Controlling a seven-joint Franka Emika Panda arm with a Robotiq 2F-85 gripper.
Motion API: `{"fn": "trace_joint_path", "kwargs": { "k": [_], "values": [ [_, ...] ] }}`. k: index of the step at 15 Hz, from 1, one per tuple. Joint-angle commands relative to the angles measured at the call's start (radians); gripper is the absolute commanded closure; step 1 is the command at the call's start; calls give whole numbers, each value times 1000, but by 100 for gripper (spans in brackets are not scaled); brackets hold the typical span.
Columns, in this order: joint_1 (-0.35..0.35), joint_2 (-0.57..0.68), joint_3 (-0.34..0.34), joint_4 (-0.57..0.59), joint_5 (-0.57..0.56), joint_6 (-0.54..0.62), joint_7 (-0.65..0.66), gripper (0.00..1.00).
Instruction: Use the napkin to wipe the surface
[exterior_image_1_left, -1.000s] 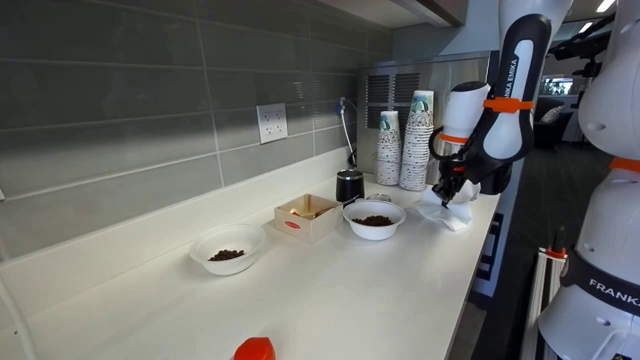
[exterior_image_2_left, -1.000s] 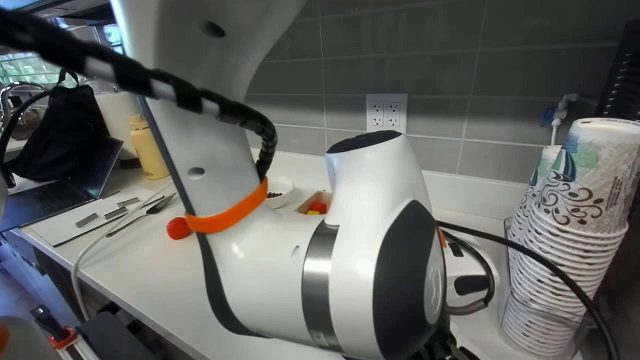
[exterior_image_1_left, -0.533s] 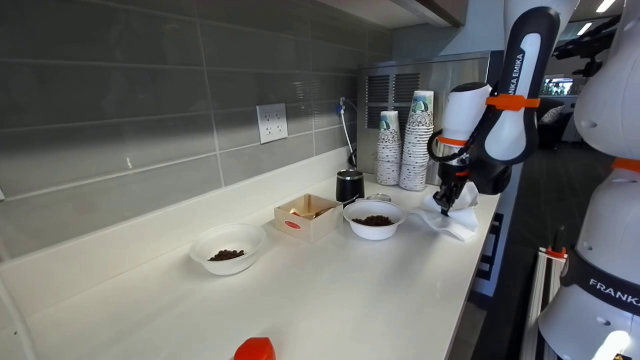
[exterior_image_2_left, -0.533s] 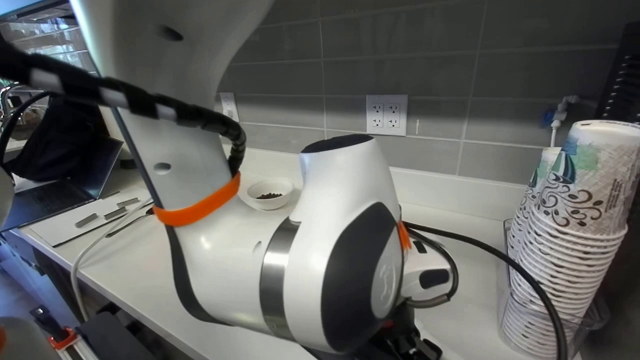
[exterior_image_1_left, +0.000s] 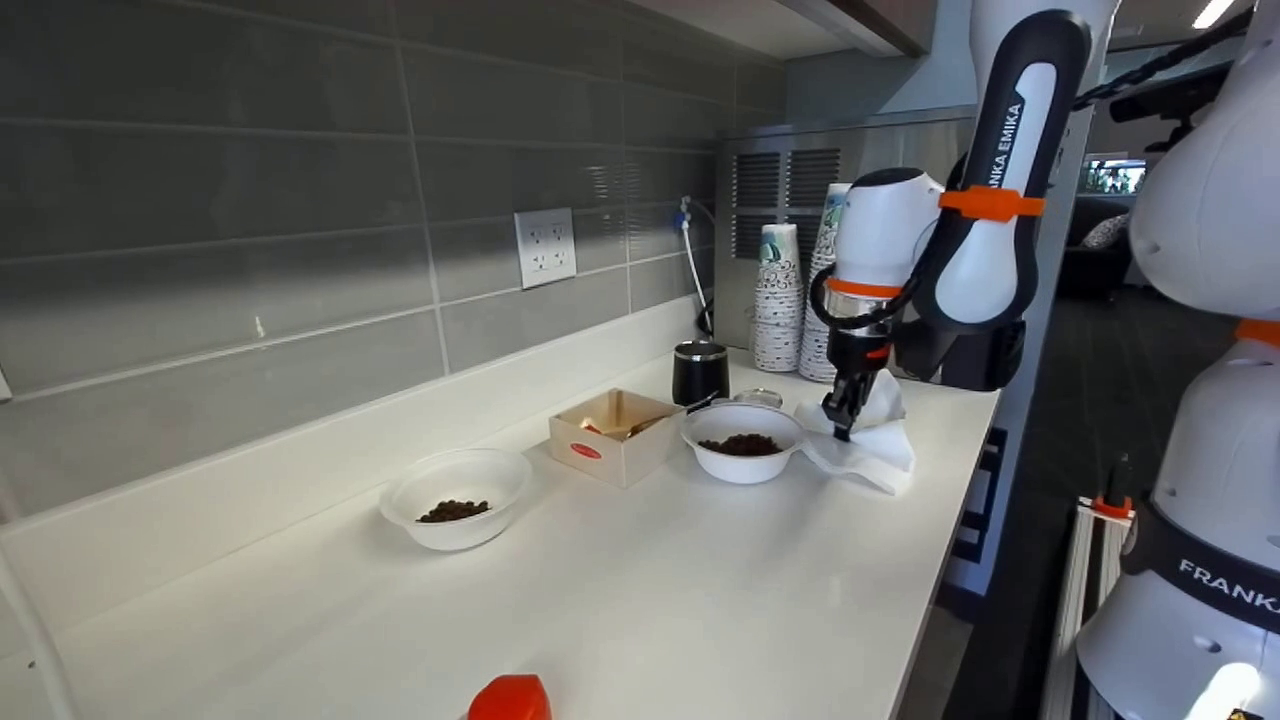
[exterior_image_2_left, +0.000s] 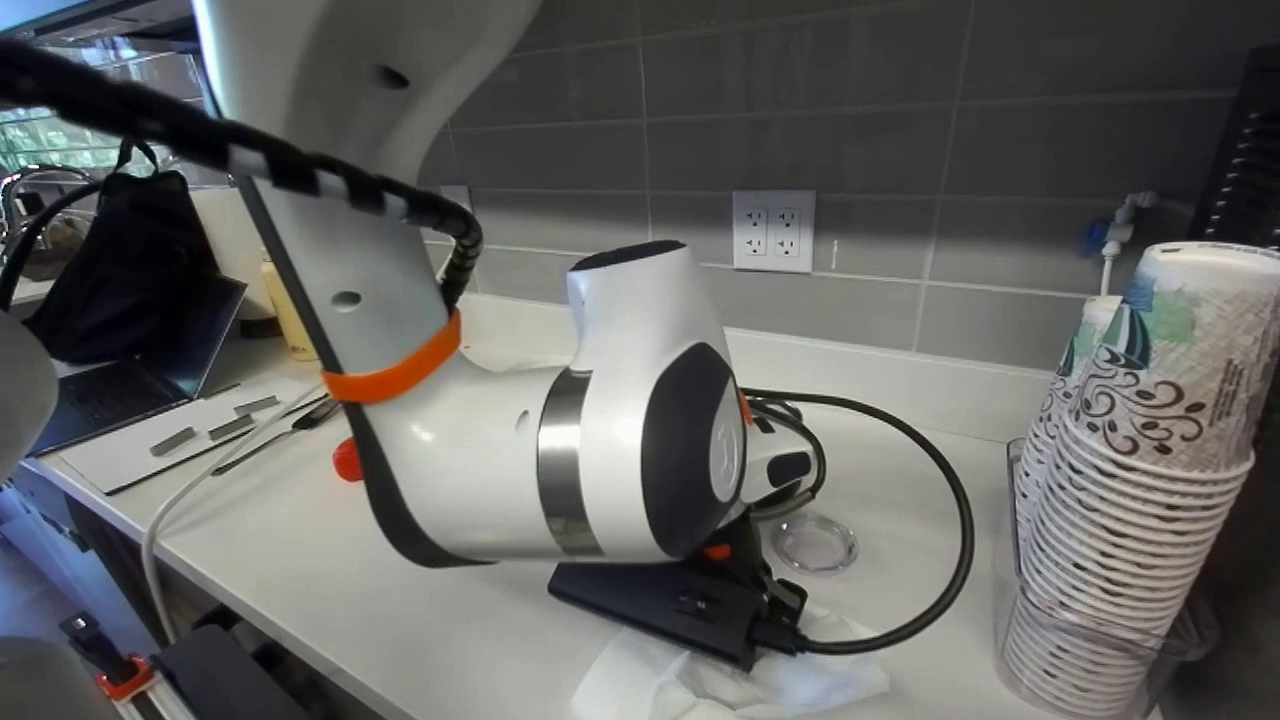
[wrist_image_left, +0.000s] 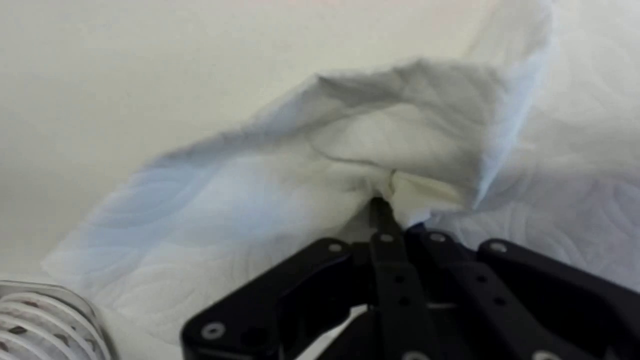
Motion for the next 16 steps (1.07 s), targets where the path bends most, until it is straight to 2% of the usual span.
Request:
{"fn": "trace_joint_path", "kwargs": {
  "k": [1,3,5,10,13,14,15,16],
  "values": [
    [-41,84,136,3,45,-89,-26,99],
    [-64,29,197,-30,126,-150,-102,99],
    [-87,31,276,-4,231,-219,-189,99],
    [-134,-51,476,-13,626,-411,-528,99],
    [-133,-136,557,-6,862,-577,-705,99],
    [-125,-174,571,-6,928,-642,-746,99],
    [72,-215,393,-8,999,-695,-791,99],
    [108,-250,361,-8,1028,-752,-807,99]
  ]
}}
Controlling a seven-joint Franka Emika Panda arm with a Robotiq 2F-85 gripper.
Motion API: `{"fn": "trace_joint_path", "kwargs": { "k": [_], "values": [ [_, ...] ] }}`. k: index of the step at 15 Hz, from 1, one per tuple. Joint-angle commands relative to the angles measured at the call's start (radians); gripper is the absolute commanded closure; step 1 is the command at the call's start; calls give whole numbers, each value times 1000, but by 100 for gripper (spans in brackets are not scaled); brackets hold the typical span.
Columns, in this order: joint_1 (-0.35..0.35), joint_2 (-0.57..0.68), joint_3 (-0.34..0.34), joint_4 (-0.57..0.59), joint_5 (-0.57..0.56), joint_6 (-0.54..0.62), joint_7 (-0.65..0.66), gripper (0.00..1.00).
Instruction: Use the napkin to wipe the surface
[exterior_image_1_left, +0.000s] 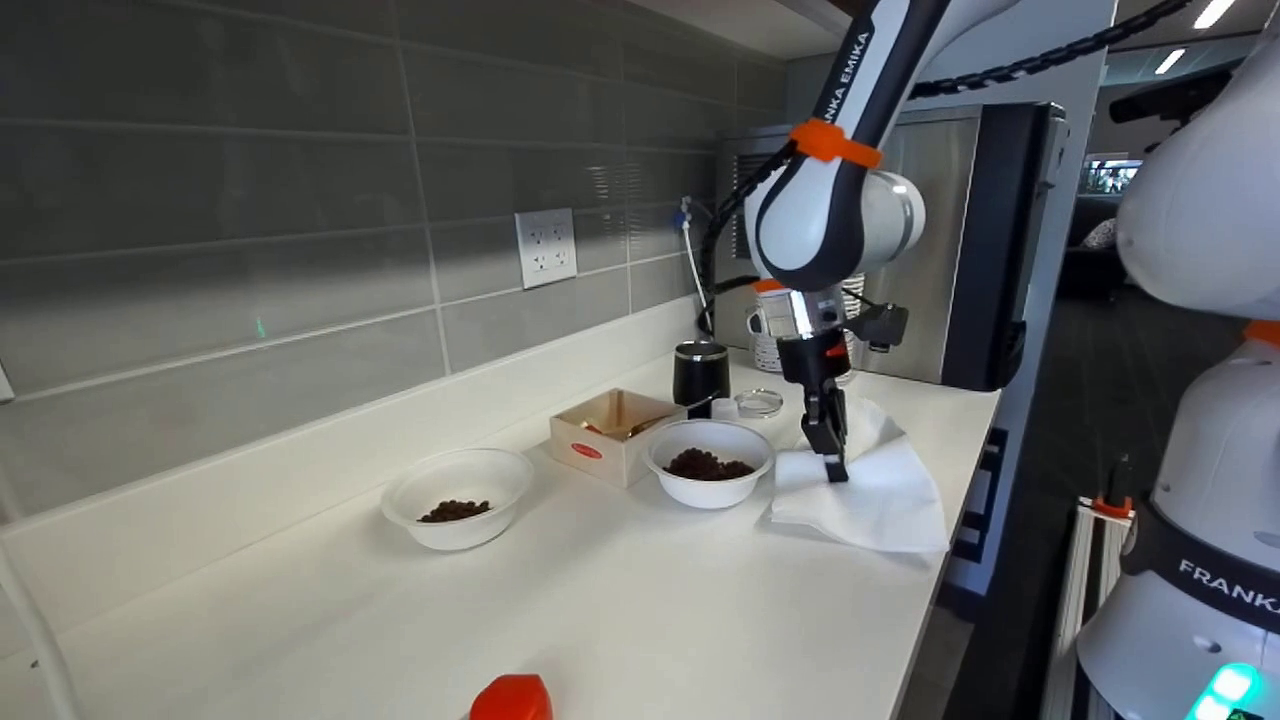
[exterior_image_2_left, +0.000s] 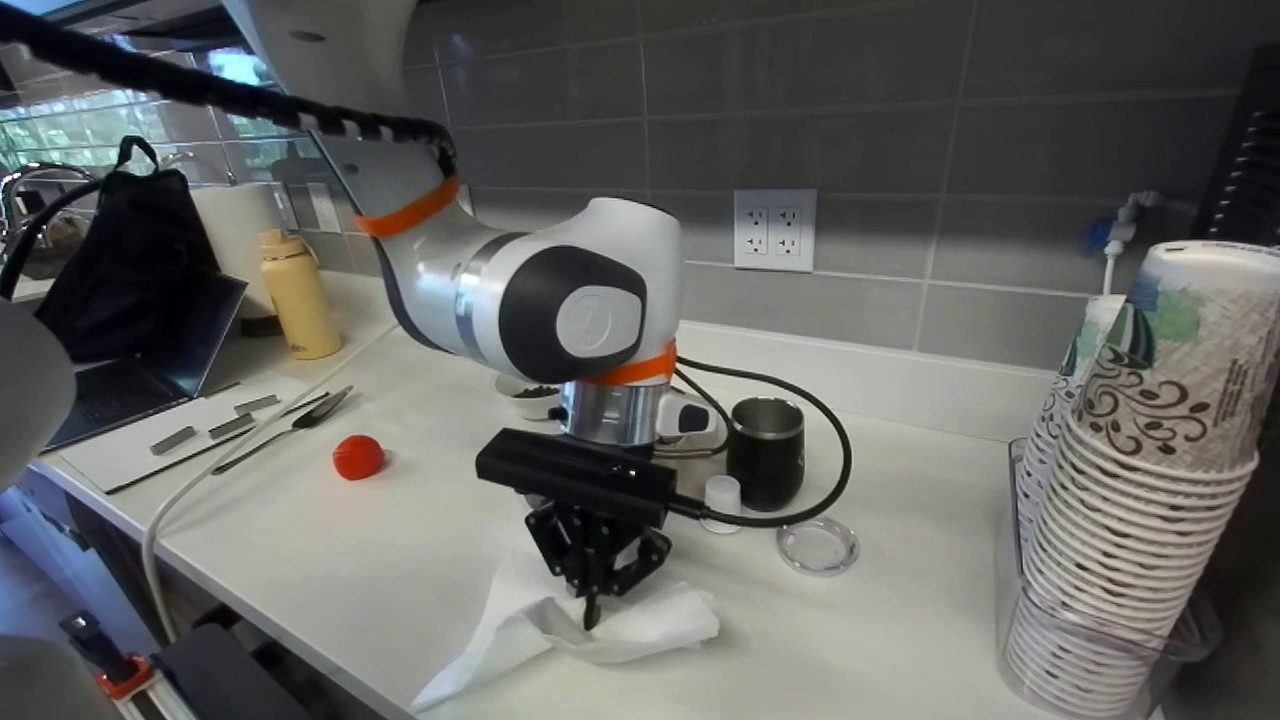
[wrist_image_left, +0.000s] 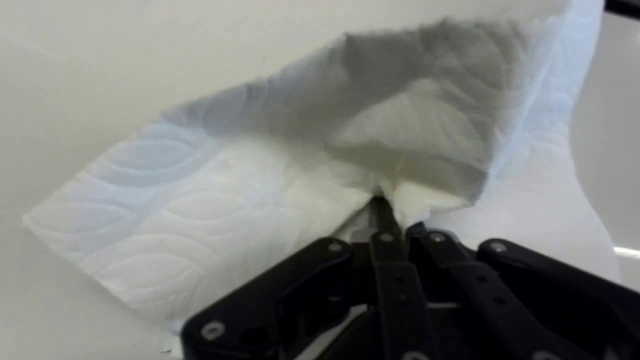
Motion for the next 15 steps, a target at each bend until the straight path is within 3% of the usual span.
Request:
{"fn": "trace_joint_path", "kwargs": {
  "k": [1,4,7,11,15],
  "values": [
    [257,-175,-220,-19,162,-208,-135,99],
    [432,-277,-378,-22,148,-367,-172,99],
    [549,-377,-459,-18,128,-486,-179,99],
    [672,-553,-500,-22,121,-524,-193,99],
    [806,-657,-495,-22,146,-455,-199,99]
  ]
}}
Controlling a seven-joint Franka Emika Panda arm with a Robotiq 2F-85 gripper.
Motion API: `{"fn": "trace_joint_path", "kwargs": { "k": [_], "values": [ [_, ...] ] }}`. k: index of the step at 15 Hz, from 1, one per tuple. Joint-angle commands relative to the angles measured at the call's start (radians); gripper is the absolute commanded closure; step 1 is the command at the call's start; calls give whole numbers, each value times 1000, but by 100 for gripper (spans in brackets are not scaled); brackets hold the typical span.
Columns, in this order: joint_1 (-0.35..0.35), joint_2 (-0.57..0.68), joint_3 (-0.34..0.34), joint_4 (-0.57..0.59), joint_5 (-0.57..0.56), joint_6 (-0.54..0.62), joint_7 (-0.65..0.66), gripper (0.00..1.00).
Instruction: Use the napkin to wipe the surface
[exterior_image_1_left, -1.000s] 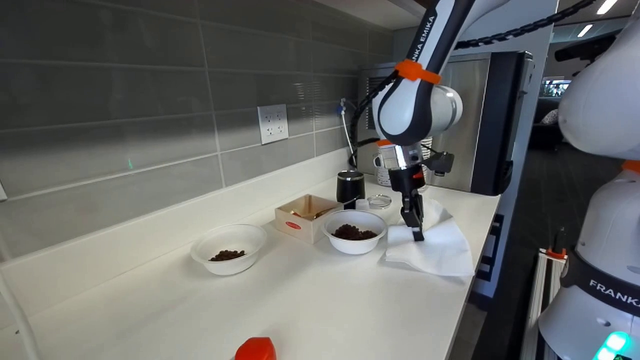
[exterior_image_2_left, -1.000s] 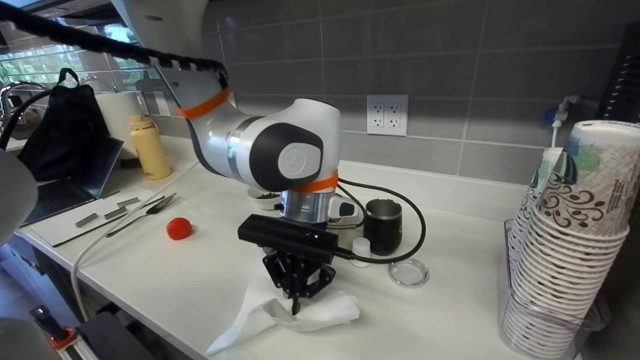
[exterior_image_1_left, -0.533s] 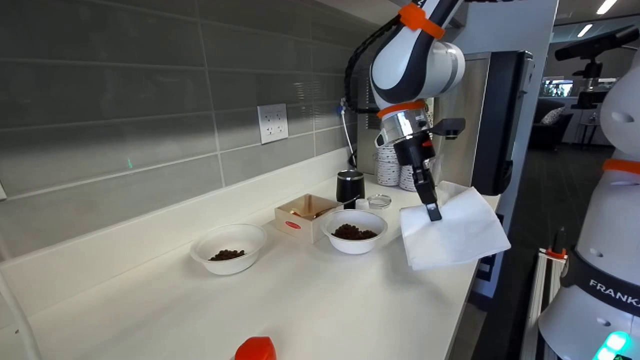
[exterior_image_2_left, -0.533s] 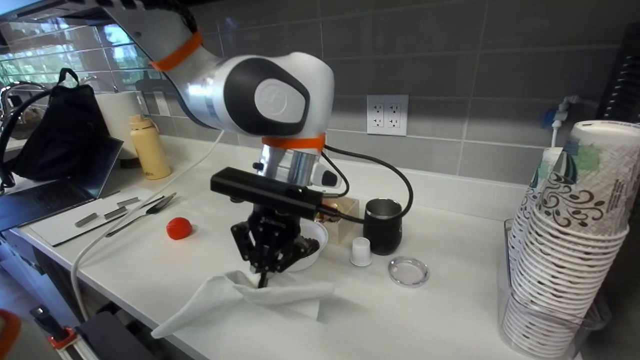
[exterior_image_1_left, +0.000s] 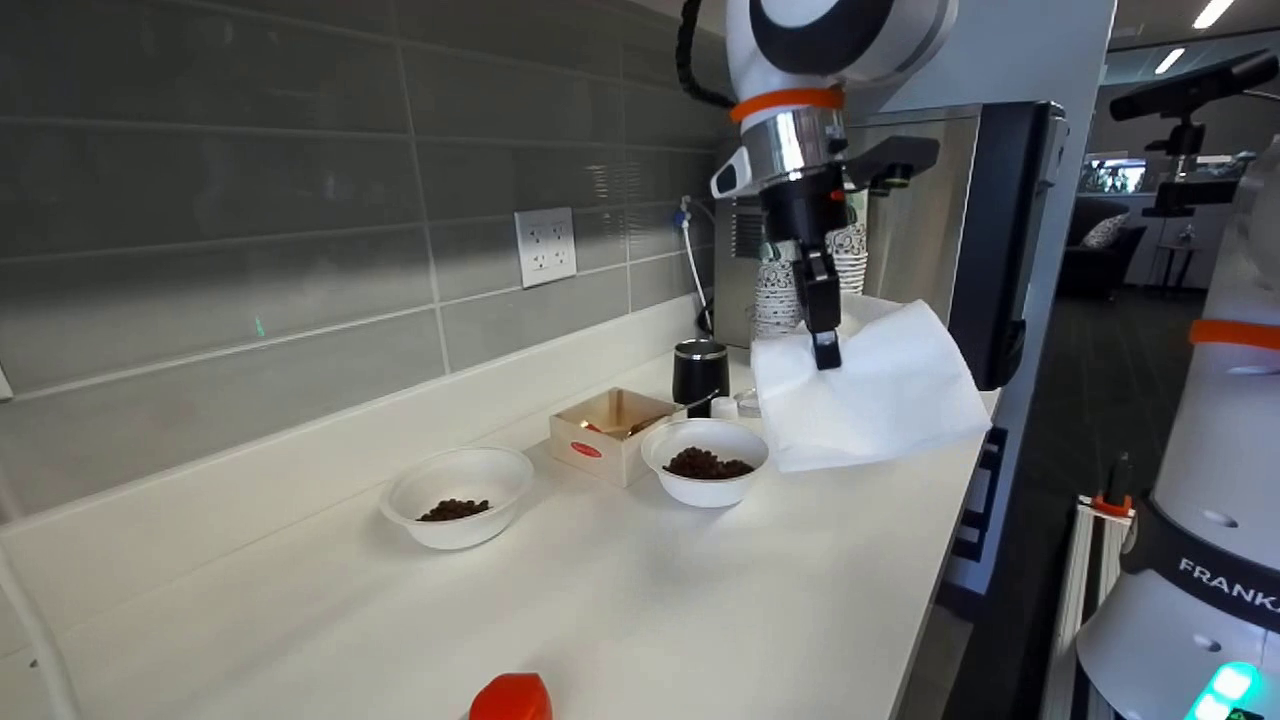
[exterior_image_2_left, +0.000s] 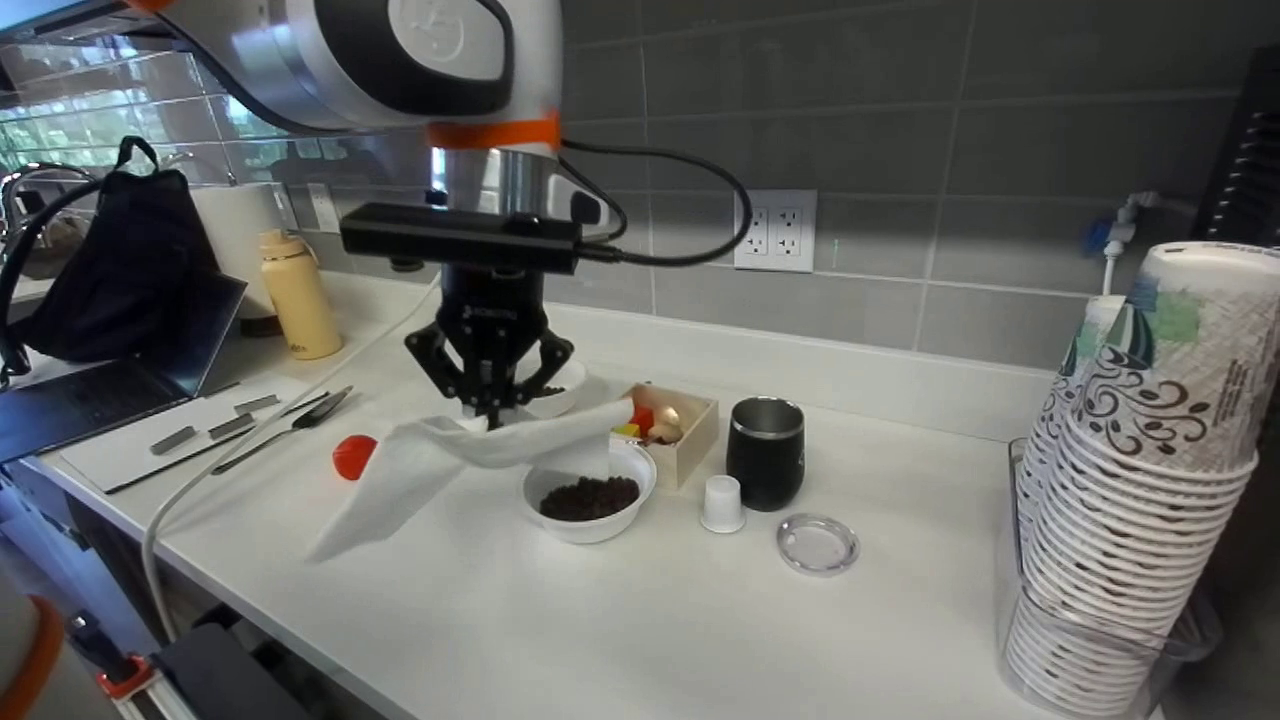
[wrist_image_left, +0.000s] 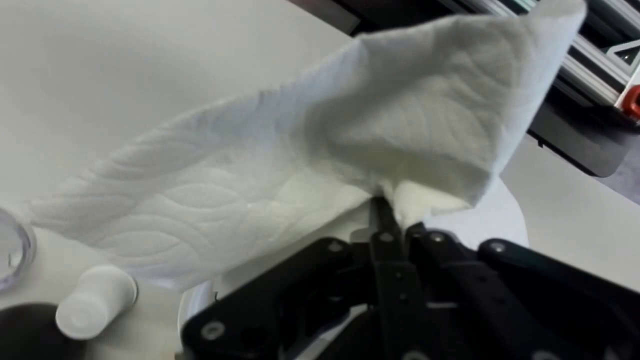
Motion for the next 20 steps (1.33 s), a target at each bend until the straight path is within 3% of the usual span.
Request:
{"fn": "trace_joint_path", "kwargs": {
  "k": [1,7,11,16,17,19,20],
  "values": [
    [131,-103,-14,-20,35,61,-29,99],
    [348,79,-20,-8,150,385,-163,99],
    [393,293,-17,24,153,634,-256,99],
    [398,471,23,86,283,775,-408,99],
    [387,489,41,100,314,782,-437,72],
    [361,511,80,124,356,786,-481,64],
    [348,517,98,132,369,786,-497,56]
  ]
}}
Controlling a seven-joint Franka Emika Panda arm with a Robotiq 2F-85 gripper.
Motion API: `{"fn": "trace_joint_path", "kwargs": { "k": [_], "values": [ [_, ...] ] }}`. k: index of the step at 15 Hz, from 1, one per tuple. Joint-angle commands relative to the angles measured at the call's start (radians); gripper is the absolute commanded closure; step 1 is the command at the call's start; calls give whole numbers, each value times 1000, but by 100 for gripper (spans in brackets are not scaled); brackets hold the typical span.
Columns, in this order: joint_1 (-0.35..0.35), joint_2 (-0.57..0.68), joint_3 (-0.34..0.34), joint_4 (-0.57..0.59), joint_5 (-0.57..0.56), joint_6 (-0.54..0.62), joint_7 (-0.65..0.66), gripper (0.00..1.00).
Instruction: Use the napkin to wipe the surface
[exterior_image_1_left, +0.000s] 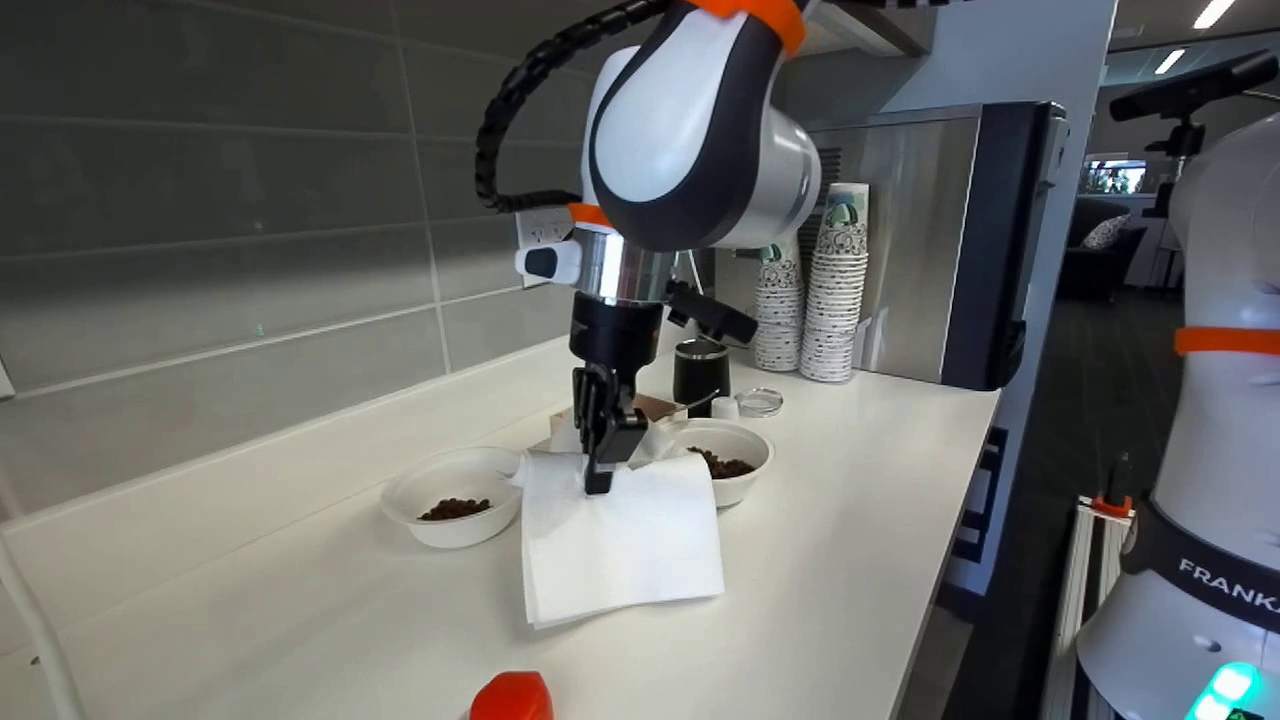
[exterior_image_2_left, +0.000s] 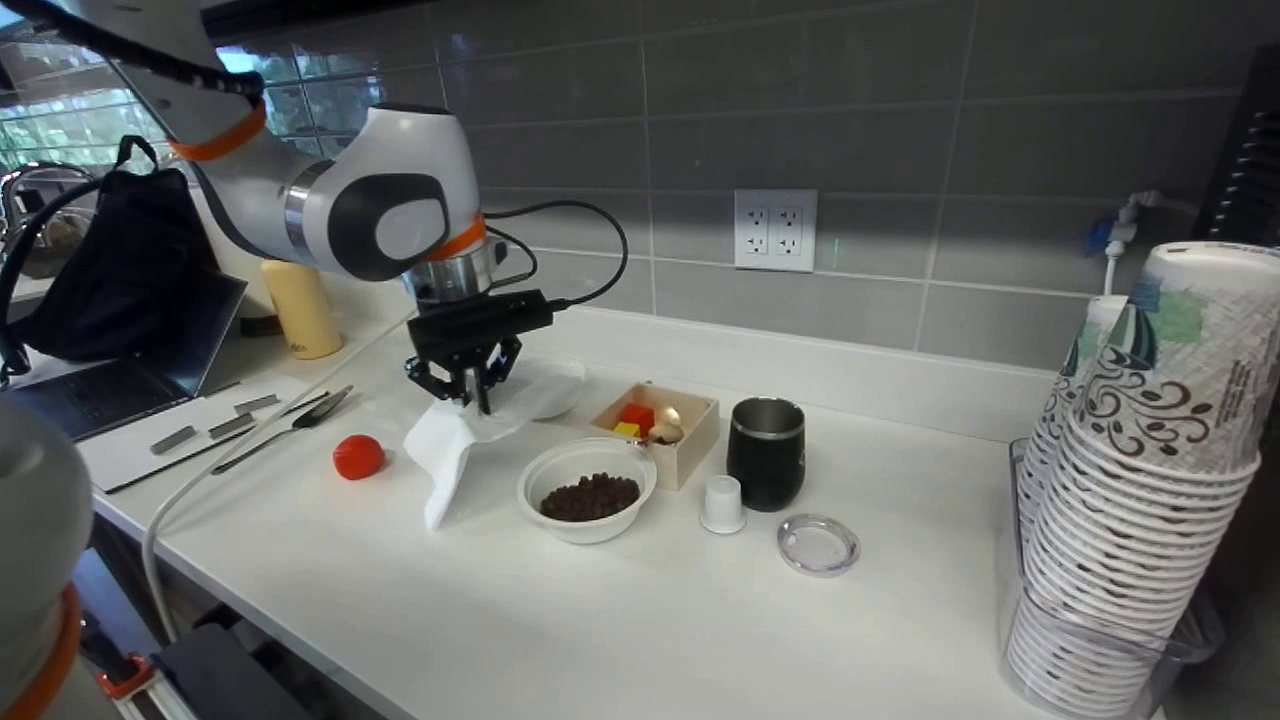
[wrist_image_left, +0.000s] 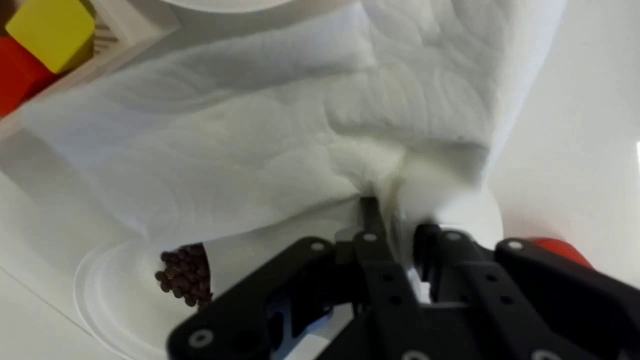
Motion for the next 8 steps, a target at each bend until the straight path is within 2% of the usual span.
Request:
{"fn": "trace_joint_path", "kwargs": {
  "k": [1,3,5,7,8],
  "values": [
    [-49,38,67,53,81,11,-92,49],
    [-69,29,92,61,92,-3,-111,34],
    [-87,-4,107,48,57,-27,-74,18],
    [-108,-48,110,20,-25,-44,20,3],
    [-120,-68,109,6,-75,-49,81,0]
  ]
}}
